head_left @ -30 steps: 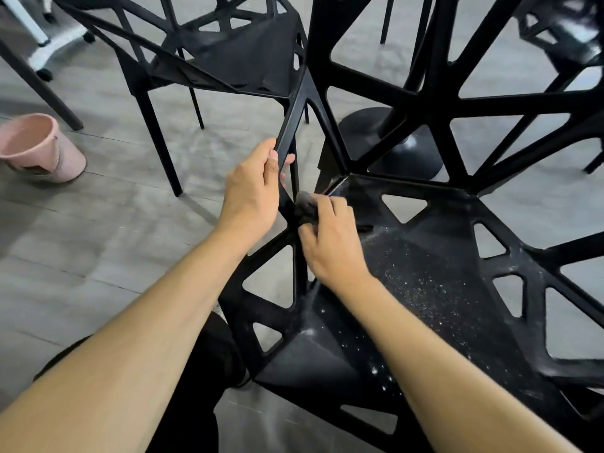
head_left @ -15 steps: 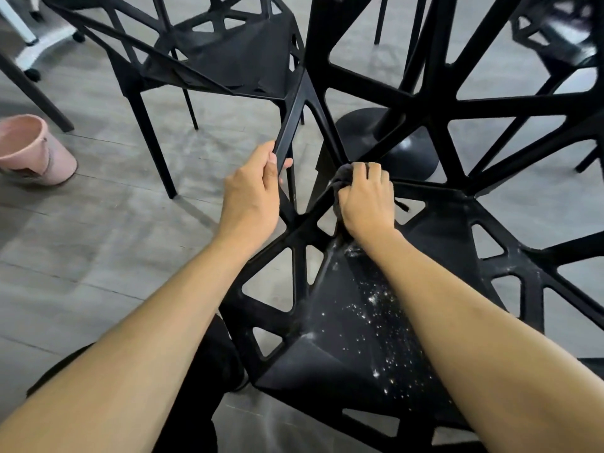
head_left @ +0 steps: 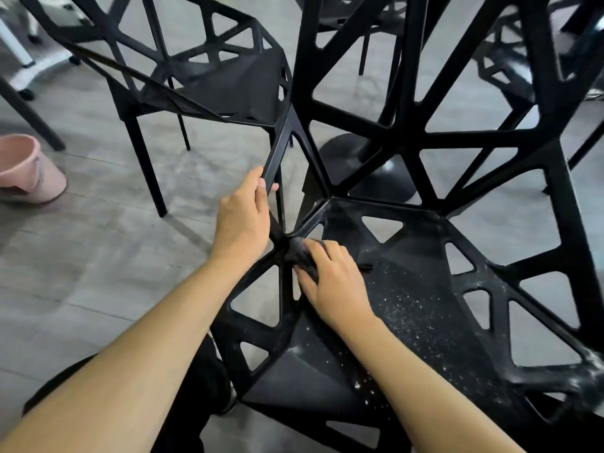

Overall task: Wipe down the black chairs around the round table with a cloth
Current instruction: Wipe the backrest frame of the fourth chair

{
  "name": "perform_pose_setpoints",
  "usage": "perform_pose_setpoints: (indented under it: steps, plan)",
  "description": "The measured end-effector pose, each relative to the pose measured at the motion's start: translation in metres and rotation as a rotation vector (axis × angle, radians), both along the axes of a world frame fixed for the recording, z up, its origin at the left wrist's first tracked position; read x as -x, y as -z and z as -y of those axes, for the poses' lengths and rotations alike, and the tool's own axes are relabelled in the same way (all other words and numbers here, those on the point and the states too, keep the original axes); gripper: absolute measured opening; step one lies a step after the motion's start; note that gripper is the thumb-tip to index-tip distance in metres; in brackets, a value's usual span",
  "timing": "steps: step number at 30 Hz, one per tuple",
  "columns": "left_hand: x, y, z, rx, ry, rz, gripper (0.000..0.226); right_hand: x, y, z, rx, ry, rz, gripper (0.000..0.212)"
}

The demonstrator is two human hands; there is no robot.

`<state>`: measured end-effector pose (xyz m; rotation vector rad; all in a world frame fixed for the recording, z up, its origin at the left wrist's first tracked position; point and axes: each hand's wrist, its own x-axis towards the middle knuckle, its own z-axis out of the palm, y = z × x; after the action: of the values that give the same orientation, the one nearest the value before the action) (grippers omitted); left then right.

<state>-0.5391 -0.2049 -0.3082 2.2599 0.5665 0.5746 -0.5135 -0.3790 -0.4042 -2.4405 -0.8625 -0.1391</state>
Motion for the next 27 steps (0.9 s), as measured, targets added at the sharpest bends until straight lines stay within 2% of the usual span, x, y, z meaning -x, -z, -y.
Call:
perform_pose_setpoints:
  steps: [4,6,9,16,20,25,27]
  plan:
    - [0.015,0.000,0.005,-0.102,-0.015,-0.075,0.039,-0.060,0.010,0.036,0.084,0.309,0.061,0.038]
    - [0.024,0.001,0.010,-0.123,-0.032,-0.112,0.042,-0.076,0.009,0.048,0.078,0.376,0.026,0.039]
    - [0.027,0.003,0.013,-0.084,-0.036,-0.095,0.043,-0.063,0.005,0.044,0.046,0.335,-0.021,0.043]
    - [0.023,0.008,0.009,-0.076,-0.044,-0.066,0.041,0.032,-0.001,0.015,-0.063,0.053,-0.091,0.041]
    - [0.026,0.006,0.010,-0.084,-0.040,-0.061,0.040,0.022,0.001,0.026,0.001,-0.041,-0.064,0.043]
    - [0.044,0.009,0.011,-0.238,-0.050,-0.168,0.038,-0.040,0.006,0.055,0.069,0.240,-0.044,0.032]
    - [0.048,0.011,0.012,-0.247,-0.047,-0.179,0.036,-0.058,0.007,0.060,0.108,0.283,-0.045,0.031]
